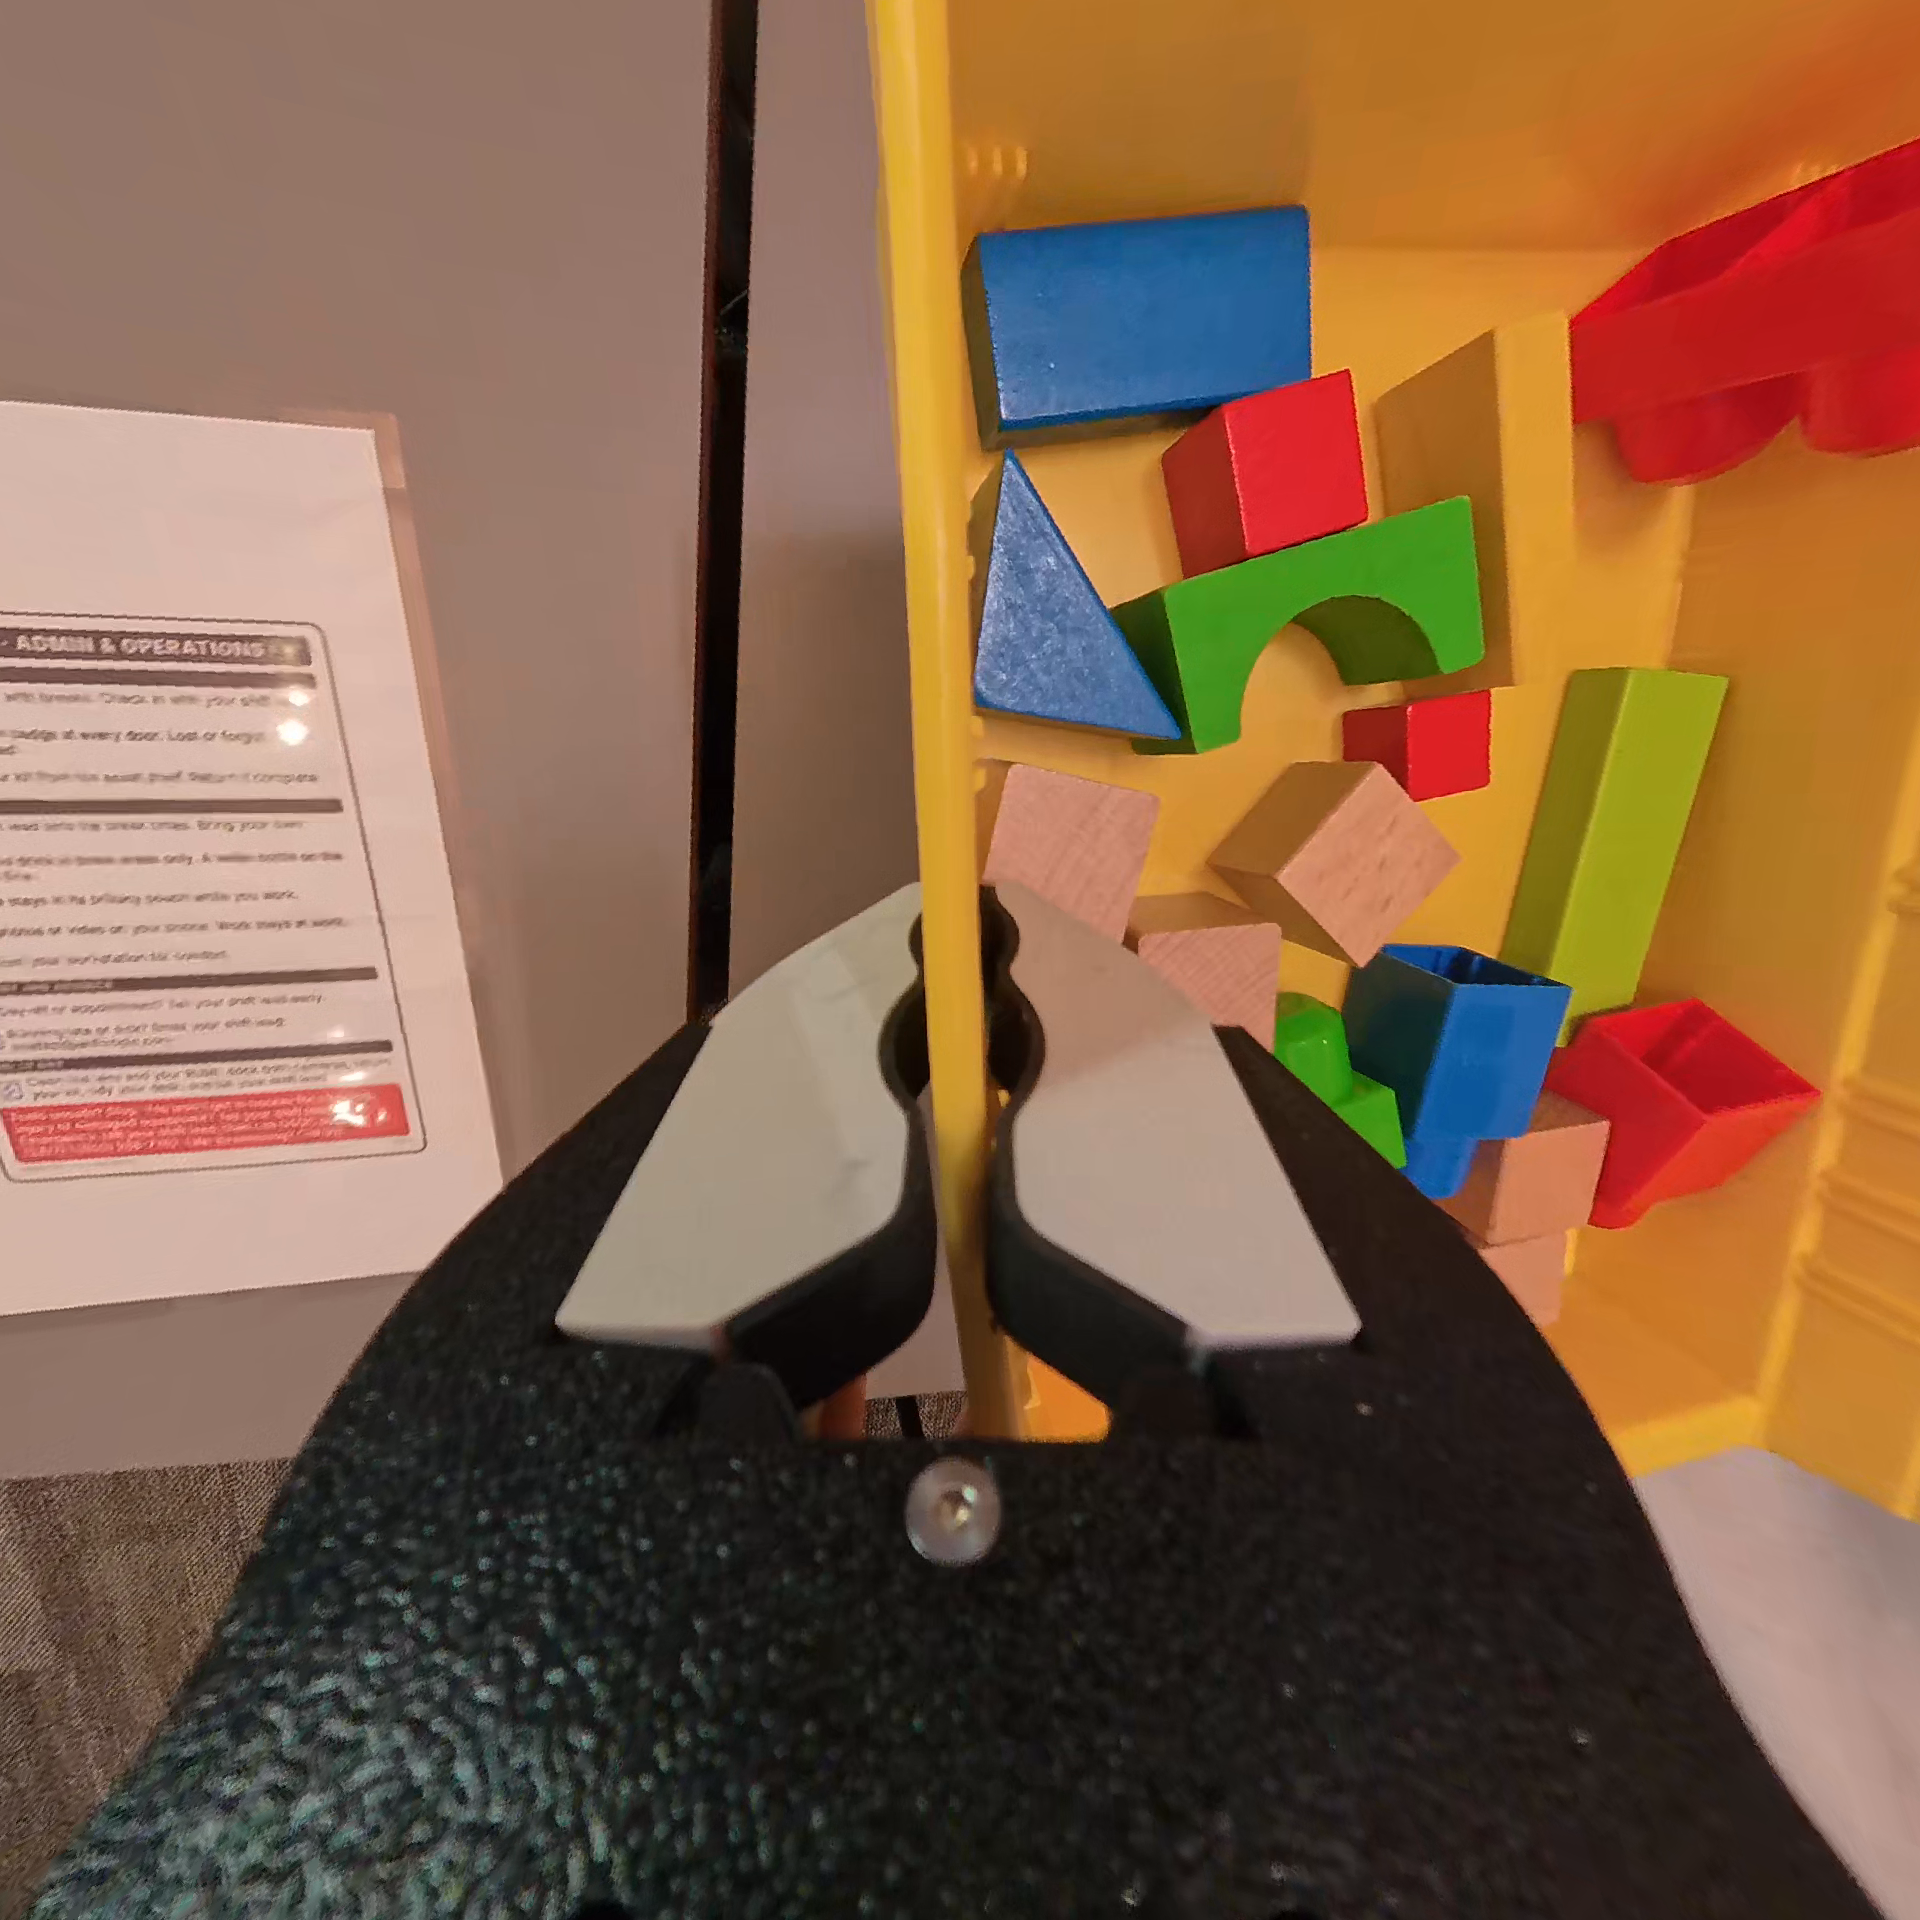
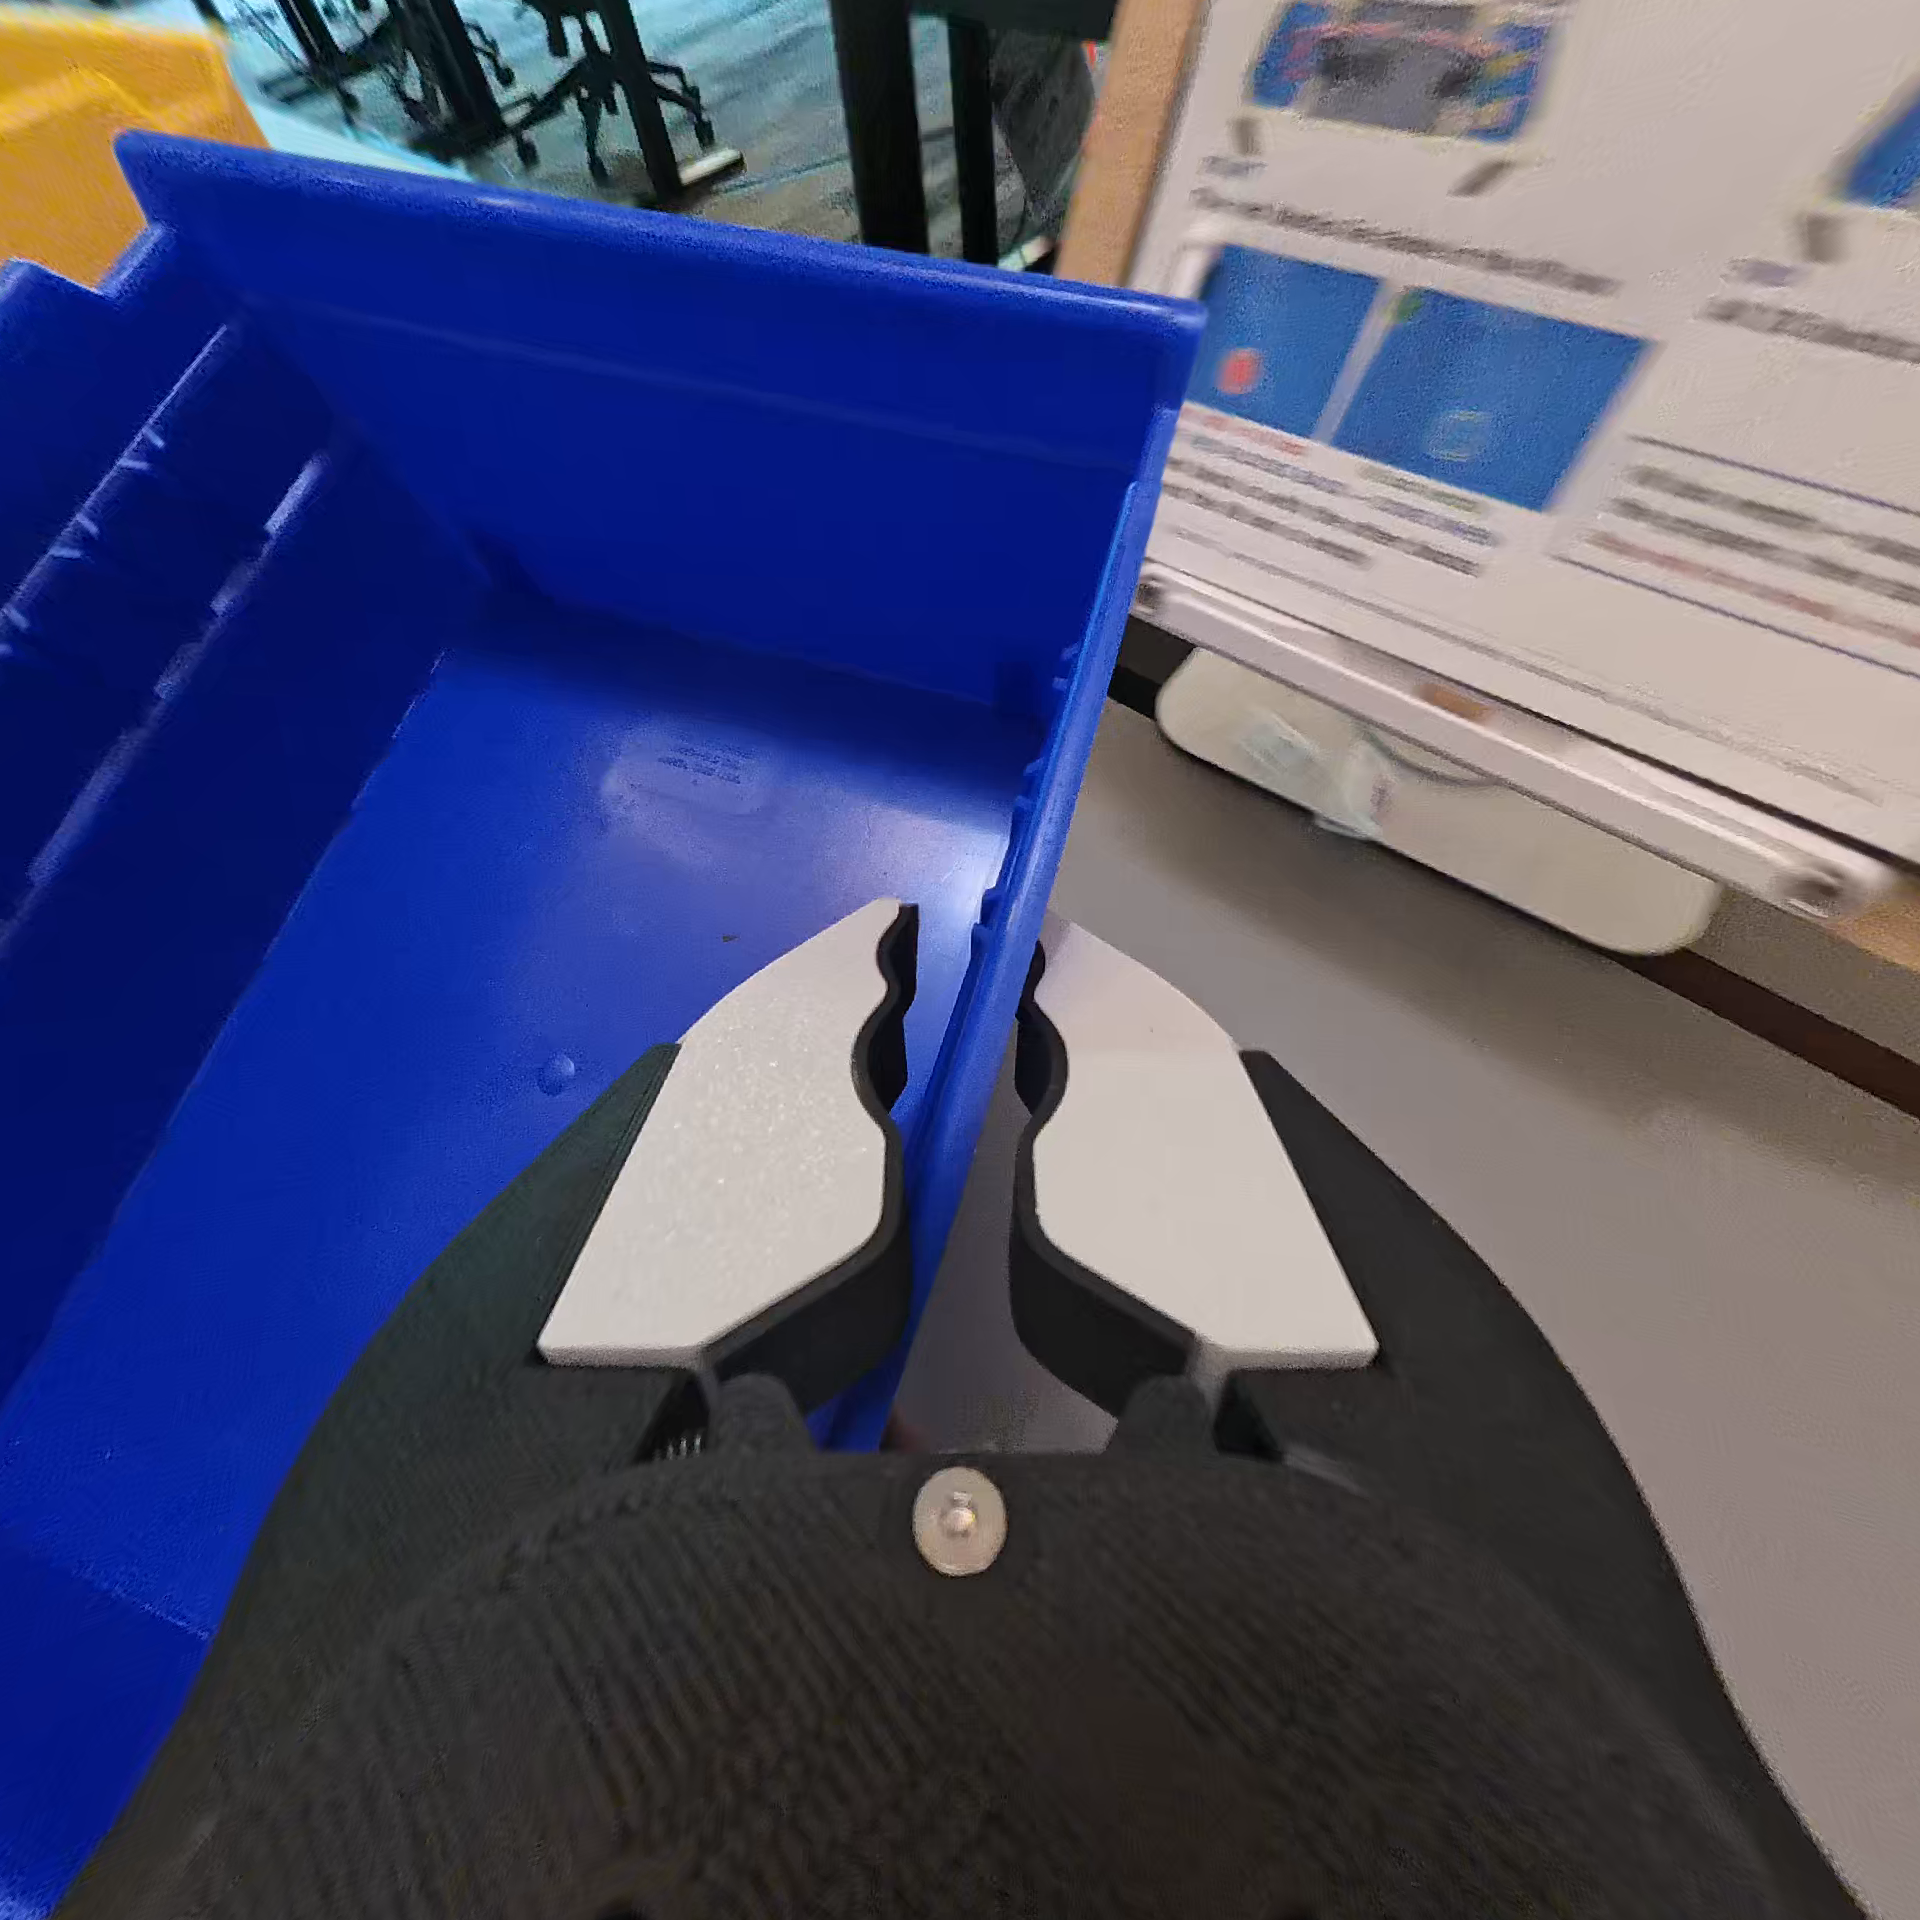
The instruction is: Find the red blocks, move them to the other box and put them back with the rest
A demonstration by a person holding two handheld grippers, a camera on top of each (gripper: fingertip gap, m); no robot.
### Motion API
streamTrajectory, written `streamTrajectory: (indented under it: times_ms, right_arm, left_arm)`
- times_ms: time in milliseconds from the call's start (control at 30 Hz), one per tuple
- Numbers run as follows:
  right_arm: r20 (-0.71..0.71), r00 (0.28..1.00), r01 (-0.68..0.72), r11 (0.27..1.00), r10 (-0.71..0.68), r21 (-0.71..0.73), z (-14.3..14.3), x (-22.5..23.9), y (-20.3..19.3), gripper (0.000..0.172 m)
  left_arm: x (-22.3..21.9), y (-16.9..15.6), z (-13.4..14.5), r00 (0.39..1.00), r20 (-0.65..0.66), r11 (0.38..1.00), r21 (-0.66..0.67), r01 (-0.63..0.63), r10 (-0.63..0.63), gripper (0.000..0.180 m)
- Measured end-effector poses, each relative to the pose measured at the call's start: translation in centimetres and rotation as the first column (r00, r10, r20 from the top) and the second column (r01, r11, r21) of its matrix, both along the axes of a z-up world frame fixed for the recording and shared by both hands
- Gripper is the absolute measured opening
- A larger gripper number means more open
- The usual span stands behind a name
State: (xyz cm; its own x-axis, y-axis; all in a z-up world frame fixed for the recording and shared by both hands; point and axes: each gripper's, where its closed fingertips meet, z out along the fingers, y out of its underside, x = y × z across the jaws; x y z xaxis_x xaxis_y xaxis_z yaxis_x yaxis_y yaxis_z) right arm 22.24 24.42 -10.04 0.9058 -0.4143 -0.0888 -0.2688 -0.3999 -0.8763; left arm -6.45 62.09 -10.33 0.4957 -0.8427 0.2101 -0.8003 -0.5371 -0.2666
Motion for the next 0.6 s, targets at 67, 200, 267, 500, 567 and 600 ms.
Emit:
streamTrajectory:
  times_ms: [67, 200, 267, 500, 567, 600]
  right_arm:
    - [-0.027, 1.0, 0.008, 0.999, -0.007, 0.031, 1.1, 1.5, -4.8, 0.017]
    - [-0.036, 0.995, 0.092, 0.994, -0.09, 0.065, 2.0, 6.5, -16.0, 0.017]
    - [-0.057, 0.985, 0.165, 0.985, -0.162, 0.05, 1.2, 9.7, -22.0, 0.017]
    - [-0.172, 0.844, 0.502, 0.861, -0.508, -0.076, -4.9, 21.7, -41.5, 0.015]
    - [-0.18, 0.804, 0.552, 0.824, -0.566, -0.125, -6.4, 24.3, -45.6, 0.014]
    - [-0.186, 0.79, 0.569, 0.812, -0.583, -0.131, -7.0, 25.5, -47.0, 0.014]
  left_arm:
    - [1.1, -0.4, -1.0, 1.0, -0.006, 1.0, -0.006, 0.012, -0.013, 0.004]
    - [4.0, -1.5, -3.5, 0.998, -0.015, 0.998, -0.032, 0.052, -0.053, 0.005]
    - [5.7, -2.3, -4.7, 0.996, -0.01, 0.995, -0.046, 0.083, -0.084, 0.006]
    - [11.1, -4.7, -7.1, 0.986, 0.011, 0.984, -0.064, 0.168, -0.168, 0.006]
    - [12.1, -5.2, -7.6, 0.985, 0.009, 0.983, -0.061, 0.171, -0.171, 0.006]
    - [12.5, -5.4, -7.9, 0.985, 0.011, 0.983, -0.062, 0.17, -0.17, 0.006]
